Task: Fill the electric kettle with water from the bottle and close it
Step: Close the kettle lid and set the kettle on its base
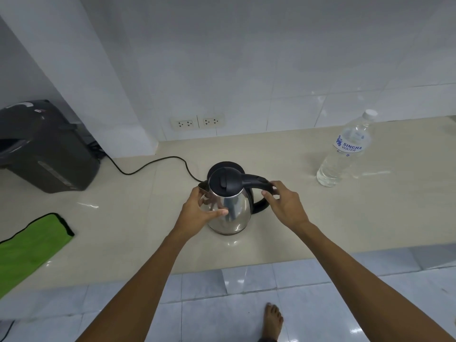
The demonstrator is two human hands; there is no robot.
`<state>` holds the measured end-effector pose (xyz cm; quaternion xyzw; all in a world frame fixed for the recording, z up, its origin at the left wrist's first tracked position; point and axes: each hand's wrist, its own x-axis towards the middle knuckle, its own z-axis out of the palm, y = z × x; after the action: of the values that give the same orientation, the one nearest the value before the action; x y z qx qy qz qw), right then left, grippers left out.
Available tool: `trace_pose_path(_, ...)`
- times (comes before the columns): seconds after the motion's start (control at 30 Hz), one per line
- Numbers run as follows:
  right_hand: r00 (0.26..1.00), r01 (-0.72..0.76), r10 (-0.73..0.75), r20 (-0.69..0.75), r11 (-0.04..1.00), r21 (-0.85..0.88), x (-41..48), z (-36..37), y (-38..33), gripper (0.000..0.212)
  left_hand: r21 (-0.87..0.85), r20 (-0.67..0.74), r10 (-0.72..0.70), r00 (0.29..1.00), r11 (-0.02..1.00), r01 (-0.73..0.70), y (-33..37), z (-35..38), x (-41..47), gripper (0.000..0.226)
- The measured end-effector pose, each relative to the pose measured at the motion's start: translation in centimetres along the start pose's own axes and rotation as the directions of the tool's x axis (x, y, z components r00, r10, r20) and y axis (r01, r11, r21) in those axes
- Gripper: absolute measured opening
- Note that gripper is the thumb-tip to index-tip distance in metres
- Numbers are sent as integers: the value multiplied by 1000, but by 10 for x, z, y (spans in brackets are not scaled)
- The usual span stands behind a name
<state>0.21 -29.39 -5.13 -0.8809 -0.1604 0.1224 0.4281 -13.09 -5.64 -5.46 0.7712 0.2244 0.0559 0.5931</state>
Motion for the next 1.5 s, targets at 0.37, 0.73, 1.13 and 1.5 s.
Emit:
trace_pose_path(0.37, 991, 93, -94, -90, 995, -20, 61, -45, -55, 40, -43, -24, 65, 998, 997, -66, 77, -25, 51, 78)
trace_pose_path(0.73, 997, 62, -61, -55, 998, 14, 144, -37, -41, 39, -58, -73, -2, 997, 998, -2, 76, -11, 125, 70)
trace_pose_path(1.13, 999, 44, -44, -23, 999, 0, 170, -17, -19, 40, -69, -82, -27, 996, 997, 21, 61, -4, 152, 76)
trace_pose_path(1.5, 1000, 21, -21, 5, 1000, -13, 175, -5, -16, 40, -87, -94, -41, 995, 996, 33, 48, -9, 157, 79)
